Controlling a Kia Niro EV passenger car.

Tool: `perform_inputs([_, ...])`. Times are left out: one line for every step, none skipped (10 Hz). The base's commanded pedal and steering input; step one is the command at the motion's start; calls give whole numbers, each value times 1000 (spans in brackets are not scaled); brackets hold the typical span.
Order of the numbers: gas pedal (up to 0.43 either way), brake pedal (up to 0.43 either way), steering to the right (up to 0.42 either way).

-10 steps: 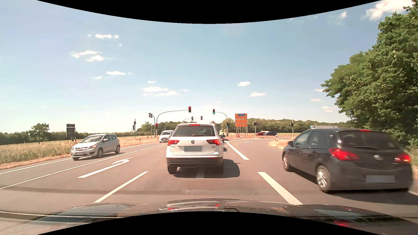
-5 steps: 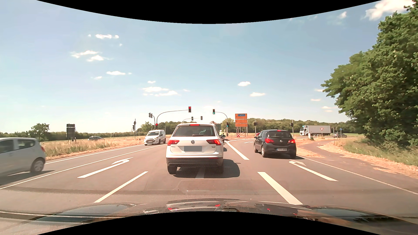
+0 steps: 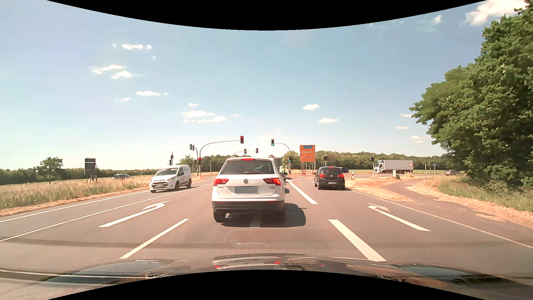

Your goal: Follow the waypoints while adhering to traffic rules and regulations

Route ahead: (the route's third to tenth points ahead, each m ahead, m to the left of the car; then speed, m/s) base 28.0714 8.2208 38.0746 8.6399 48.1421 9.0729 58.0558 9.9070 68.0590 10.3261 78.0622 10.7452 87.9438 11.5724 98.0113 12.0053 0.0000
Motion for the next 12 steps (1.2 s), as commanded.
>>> perform_inputs([0, 0, -5])
perform_inputs([0, 0, -6])
perform_inputs([0, 0, -5])
perform_inputs([0, 0, -6])
perform_inputs([0, 0, -5])
perform_inputs([0, 0, -5])
perform_inputs([0, 0, -5])
perform_inputs([0, 0, -6])
perform_inputs([0, 0, -5])
perform_inputs([0, 0, -5])
perform_inputs([0, 0, -6])
perform_inputs([0, 0, -6])
